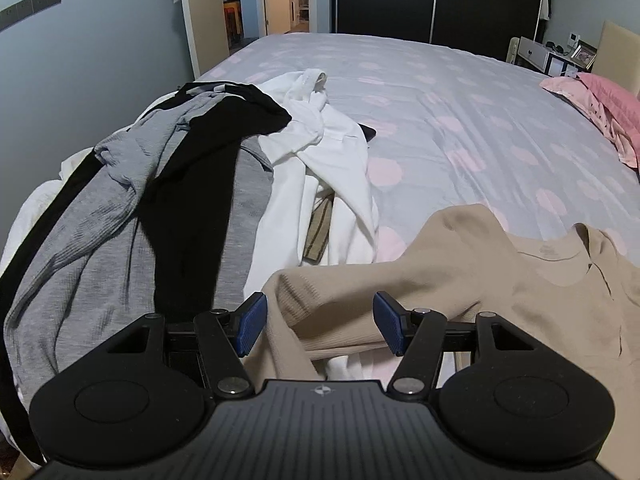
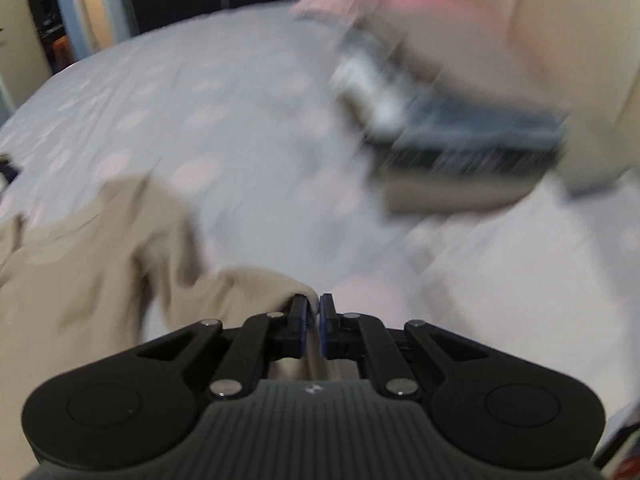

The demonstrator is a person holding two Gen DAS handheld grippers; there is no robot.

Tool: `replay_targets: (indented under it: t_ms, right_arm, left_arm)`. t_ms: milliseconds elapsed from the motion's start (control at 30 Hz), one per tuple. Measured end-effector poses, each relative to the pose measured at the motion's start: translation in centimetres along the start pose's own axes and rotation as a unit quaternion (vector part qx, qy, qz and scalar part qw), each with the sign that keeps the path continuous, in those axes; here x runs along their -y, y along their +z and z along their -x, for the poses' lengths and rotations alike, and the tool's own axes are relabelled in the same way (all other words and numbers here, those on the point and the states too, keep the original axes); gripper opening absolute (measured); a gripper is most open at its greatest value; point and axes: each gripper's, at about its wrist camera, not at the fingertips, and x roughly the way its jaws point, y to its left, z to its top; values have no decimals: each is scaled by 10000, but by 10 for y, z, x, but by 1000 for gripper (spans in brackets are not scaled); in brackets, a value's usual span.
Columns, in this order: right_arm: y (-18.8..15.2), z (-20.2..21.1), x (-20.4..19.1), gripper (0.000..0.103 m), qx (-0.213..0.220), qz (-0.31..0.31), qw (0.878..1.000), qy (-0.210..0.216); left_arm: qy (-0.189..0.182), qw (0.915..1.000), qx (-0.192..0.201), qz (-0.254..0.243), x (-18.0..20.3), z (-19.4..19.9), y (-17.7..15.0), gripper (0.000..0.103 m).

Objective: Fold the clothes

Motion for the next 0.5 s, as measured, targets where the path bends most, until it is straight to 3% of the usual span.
replay_targets:
  t_ms: [167, 333, 500]
  right_arm:
    - [31, 26, 17, 7, 654, 203, 9954, -668]
    - [2, -2, 10, 7, -164, 841, 9958, -325]
    - [-36, -28, -3, 11, -1058, 1359, 9847, 272]
  left_arm:
    - [-66, 9999, -65, 67, -1, -2, -1, 57]
    - [-29, 9998, -164, 96, -4, -6, -5, 57]
    - [-8, 9996, -240, 114, -4, -9, -6, 57]
